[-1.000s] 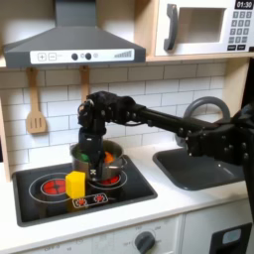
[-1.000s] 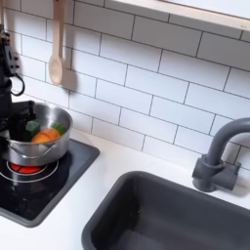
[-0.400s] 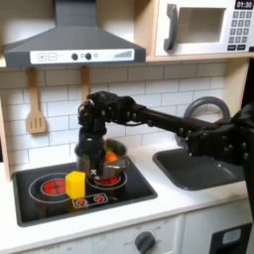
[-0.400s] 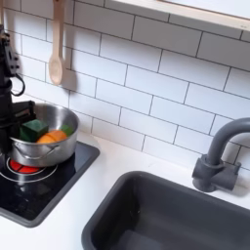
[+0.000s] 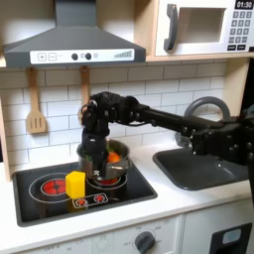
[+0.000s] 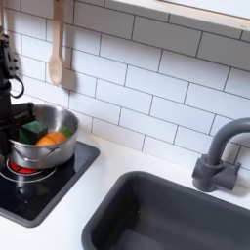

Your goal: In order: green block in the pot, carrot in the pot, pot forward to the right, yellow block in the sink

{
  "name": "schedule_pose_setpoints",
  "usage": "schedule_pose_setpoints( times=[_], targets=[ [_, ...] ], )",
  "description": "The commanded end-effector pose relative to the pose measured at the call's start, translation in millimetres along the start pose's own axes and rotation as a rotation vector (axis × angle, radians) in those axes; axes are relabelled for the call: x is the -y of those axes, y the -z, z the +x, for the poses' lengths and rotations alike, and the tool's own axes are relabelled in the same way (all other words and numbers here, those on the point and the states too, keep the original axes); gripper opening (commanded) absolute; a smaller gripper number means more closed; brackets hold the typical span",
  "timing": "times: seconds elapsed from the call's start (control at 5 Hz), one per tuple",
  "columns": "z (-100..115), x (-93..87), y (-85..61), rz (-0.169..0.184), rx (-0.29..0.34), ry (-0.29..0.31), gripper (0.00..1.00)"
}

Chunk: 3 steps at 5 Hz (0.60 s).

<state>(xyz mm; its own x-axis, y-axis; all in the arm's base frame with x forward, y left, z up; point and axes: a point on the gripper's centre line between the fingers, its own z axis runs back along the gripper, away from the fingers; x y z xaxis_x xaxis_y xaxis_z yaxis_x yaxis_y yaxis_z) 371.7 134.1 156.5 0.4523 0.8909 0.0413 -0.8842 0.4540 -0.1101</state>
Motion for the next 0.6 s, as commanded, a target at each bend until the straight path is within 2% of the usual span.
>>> schedule_pose_setpoints(
  times=[0.0,0.2,0.4],
  targets=[
    [1.0,0.3,-10.6,-0.022,0.010,-0.002,0.00],
    [-1.2,-3.5,-12.0,-0.027,-0.005,-0.006,0.00],
    [-4.9,-7.6,-17.8,-0.038,0.006,0.003,0.00]
  ],
)
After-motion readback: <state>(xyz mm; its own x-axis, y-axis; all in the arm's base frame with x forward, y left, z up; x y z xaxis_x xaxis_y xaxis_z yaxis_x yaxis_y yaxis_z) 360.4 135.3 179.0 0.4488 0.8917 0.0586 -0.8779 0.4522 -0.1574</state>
